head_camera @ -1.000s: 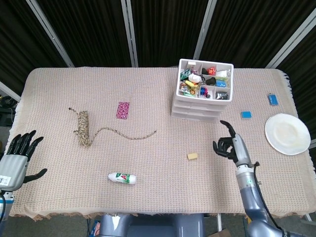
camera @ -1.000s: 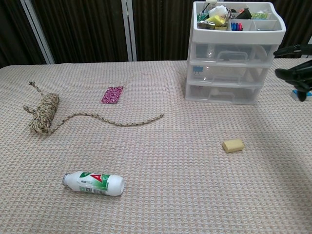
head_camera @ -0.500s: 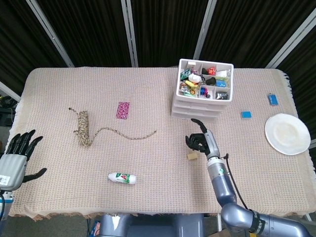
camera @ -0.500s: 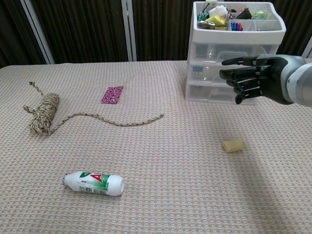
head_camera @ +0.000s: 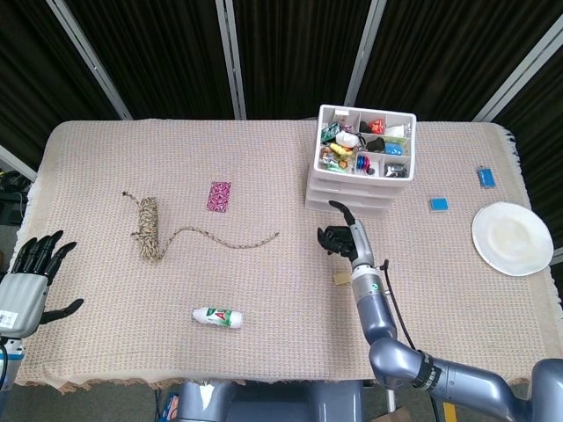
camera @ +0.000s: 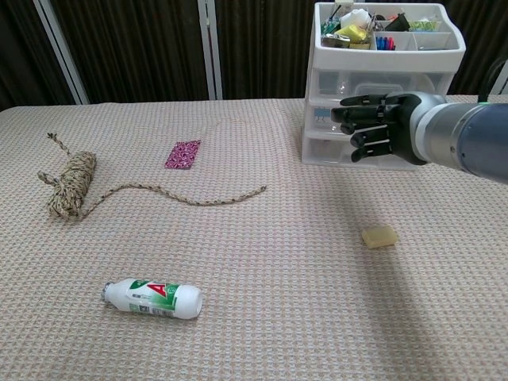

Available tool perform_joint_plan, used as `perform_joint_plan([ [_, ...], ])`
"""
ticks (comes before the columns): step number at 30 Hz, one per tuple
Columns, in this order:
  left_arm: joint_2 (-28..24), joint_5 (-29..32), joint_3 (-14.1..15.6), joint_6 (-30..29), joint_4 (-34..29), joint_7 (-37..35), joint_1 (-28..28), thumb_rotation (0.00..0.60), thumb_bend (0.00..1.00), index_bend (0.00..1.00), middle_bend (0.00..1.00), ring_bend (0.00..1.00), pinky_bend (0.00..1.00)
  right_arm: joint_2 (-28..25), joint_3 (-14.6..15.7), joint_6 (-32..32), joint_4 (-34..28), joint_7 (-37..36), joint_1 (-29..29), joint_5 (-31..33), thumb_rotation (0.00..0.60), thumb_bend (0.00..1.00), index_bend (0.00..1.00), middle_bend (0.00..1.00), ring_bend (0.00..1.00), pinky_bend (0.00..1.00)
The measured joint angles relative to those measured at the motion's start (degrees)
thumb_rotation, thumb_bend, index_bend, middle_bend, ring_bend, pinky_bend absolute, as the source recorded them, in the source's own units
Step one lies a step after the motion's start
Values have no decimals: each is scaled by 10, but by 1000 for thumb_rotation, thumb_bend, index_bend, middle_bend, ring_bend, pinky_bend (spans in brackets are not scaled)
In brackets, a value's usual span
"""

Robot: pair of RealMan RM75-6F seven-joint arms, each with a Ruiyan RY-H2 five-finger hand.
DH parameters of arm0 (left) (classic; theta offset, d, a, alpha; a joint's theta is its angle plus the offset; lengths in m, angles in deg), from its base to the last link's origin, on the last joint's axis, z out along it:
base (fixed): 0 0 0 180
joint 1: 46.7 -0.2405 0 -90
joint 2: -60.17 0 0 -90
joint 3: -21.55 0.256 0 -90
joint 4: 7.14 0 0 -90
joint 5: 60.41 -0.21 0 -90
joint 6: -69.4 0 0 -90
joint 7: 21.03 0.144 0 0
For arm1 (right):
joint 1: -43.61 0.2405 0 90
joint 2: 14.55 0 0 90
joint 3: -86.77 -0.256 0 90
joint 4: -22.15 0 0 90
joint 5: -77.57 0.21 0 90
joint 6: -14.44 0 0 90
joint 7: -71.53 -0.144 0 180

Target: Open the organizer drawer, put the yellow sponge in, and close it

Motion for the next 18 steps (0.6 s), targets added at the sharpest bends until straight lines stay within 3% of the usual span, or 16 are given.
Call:
perform_joint_plan([
  [18,1,4,0,5,-1,4,3,600,173,117,0,0,0,15,-58,35,93,-34,19,53,600,394,165,783,780,669],
])
